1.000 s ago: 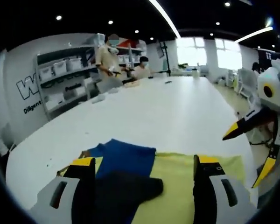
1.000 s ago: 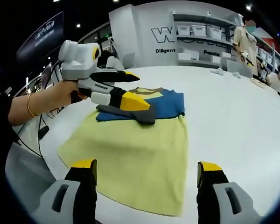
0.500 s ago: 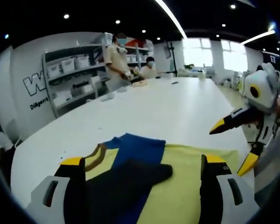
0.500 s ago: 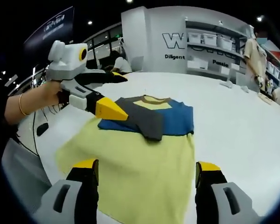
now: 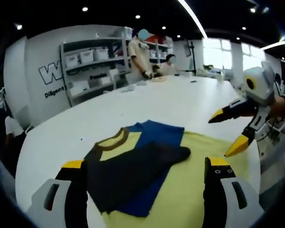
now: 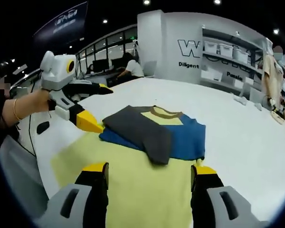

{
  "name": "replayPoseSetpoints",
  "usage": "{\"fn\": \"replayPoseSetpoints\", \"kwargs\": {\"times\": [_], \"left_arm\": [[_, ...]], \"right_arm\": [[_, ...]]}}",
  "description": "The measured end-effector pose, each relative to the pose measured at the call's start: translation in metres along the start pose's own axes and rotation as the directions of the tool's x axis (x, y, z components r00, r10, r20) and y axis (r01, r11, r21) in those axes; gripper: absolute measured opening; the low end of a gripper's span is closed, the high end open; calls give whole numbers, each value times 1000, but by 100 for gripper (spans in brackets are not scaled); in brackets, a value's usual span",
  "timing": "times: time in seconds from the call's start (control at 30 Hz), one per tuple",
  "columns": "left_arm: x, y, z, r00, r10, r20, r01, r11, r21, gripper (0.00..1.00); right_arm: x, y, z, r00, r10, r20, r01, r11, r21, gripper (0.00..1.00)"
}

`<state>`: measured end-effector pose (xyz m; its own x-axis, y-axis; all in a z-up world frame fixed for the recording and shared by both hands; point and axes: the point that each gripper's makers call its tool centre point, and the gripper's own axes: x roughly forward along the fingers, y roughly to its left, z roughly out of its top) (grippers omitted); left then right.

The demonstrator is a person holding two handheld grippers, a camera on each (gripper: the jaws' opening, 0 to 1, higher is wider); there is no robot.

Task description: Fold the garment on the visible template until the final outline fits inside the template.

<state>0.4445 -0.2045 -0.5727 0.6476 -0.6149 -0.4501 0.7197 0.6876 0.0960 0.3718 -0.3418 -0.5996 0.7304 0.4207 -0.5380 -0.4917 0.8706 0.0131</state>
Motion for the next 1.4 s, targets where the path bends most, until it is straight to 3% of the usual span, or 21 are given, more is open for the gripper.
{"fn": "replayPoseSetpoints", "kwargs": {"times": [0.3,0.5,0.53,0.7,0.9,1.0,1.07,1.17,1.4], "left_arm": [[-14,38,-25,996,84,-36,-87,991,-104,97],[-17,57,-44,989,124,-86,-137,977,-163,86],[-18,60,-48,987,134,-94,-151,967,-204,84],[-14,70,-59,985,136,-108,-159,955,-249,74],[-5,82,-75,978,152,-144,-190,933,-307,64],[-1,86,-84,973,155,-171,-202,928,-313,50],[2,84,-88,973,140,-184,-198,915,-352,47],[4,83,-93,969,144,-199,-208,912,-354,45],[8,82,-107,960,137,-245,-222,903,-368,29]], "right_arm": [[30,-1,21,1000,13,20,-13,1000,-21,55],[48,3,28,999,34,8,-34,998,-46,52],[51,4,29,999,37,9,-36,998,-47,51],[69,5,31,999,40,-5,-40,997,-70,47],[90,7,23,998,47,-36,-50,995,-82,41],[99,5,18,998,43,-45,-46,996,-73,37],[105,4,16,998,40,-50,-43,997,-59,35],[112,5,11,997,42,-67,-46,997,-66,33],[126,2,-1,995,28,-98,-36,996,-79,28]]}}
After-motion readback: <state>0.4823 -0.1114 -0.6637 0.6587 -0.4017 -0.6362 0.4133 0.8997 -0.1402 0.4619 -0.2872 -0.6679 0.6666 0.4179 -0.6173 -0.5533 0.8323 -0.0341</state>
